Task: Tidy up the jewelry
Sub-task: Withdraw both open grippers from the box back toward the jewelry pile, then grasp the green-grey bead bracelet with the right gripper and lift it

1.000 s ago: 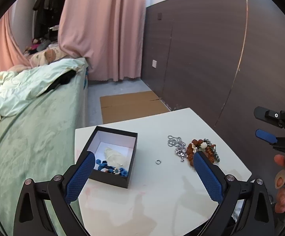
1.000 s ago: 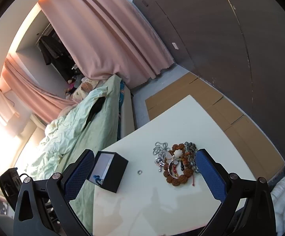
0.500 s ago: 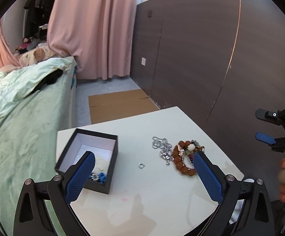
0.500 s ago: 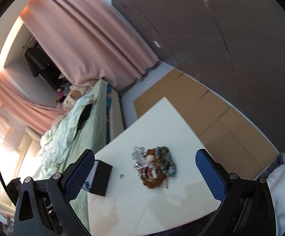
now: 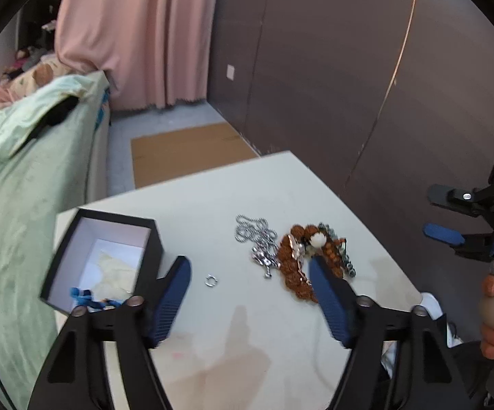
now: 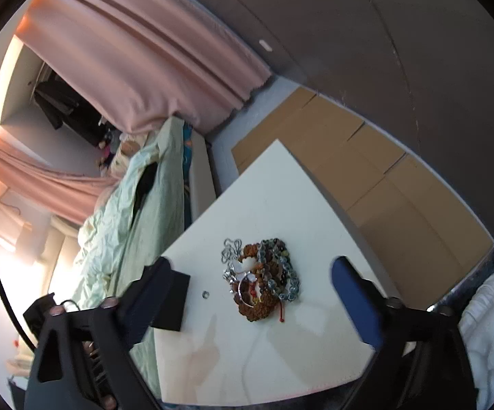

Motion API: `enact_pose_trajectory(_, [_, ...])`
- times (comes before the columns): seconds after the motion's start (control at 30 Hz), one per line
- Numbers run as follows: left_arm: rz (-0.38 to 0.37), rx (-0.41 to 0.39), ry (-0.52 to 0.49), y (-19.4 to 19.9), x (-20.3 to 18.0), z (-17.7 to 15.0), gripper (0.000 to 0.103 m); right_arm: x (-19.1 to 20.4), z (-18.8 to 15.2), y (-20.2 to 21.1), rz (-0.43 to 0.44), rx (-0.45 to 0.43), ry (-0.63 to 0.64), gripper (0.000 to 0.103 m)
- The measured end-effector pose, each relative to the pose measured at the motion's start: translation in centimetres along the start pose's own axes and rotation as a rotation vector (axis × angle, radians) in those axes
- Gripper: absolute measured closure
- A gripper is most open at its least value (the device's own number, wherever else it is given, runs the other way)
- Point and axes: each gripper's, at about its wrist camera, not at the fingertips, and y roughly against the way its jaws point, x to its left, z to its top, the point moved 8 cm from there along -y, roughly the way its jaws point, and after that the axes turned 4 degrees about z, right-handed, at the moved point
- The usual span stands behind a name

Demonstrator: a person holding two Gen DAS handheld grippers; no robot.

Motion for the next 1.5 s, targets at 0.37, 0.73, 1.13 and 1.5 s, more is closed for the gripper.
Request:
enact_pose_trajectory(0.37, [0.005,0.048,-0.008,-2.8,0.3,0.8,0.047,-1.4,-1.7,-7.0,-0.085,0.199,0.000,0.050])
enact_pose_trajectory(0.73, [-0.004,0.079,-0.001,-4.2,1.3,1.3,0.047,-2.7,-2.9,-7.8,-0.108,0.279,0.018,0.063])
enact_pose_trajectory(1.13, [-0.011,0.071,0.018,-3.3,1.8,1.4,0.047,-1.9,-4.8,-10.3,-0.069,0.399,0.039,0.063])
enact_pose_trajectory(1.5, [0.002,0.061,0.011,-2.0,2.3,1.0,0.047,-1.3,-7.8,-9.5,-0.049,0.487,0.098,0.077])
